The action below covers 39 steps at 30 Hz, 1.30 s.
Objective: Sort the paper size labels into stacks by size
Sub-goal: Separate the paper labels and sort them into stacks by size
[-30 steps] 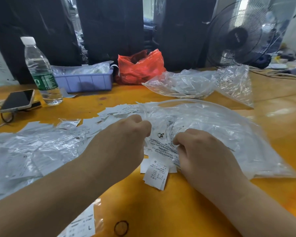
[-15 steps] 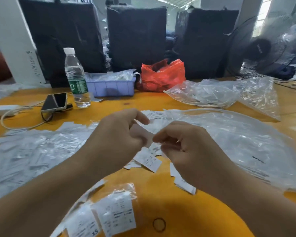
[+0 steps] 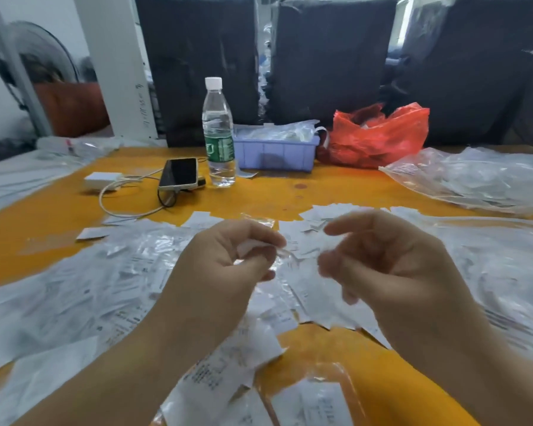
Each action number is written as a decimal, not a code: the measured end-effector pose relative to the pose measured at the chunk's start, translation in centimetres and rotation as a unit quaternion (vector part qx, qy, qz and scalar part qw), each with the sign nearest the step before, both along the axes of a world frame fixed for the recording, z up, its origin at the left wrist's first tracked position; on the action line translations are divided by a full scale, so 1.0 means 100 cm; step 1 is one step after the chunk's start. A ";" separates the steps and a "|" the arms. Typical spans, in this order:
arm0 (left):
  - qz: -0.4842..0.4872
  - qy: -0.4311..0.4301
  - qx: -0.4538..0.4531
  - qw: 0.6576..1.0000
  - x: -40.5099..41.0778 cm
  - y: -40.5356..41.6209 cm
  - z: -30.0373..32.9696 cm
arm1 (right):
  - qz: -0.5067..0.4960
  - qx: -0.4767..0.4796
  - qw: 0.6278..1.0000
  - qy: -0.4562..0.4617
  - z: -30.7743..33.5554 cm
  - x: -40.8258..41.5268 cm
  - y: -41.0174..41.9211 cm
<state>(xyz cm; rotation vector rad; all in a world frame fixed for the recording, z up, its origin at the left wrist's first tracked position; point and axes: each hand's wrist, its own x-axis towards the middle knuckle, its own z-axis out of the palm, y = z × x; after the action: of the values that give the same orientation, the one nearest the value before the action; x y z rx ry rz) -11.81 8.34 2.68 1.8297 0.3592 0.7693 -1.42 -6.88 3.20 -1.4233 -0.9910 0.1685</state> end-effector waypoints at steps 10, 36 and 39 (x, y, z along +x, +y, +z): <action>-0.075 -0.051 0.013 0.996 -0.006 -0.015 -0.009 | 0.098 -0.031 0.986 0.131 -0.014 -0.011 0.004; -0.163 0.041 -0.112 0.979 -0.010 -0.020 -0.006 | 0.121 0.016 0.976 0.178 -0.002 -0.017 -0.003; -0.118 0.043 -0.083 0.989 -0.010 -0.018 -0.008 | 0.083 -0.009 0.983 0.166 -0.004 -0.017 -0.002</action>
<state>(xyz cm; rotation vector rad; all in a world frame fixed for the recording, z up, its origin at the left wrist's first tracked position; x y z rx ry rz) -12.76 6.51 1.86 1.7145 0.2489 0.4833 -3.09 -7.12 2.78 -1.2759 -0.8314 0.5216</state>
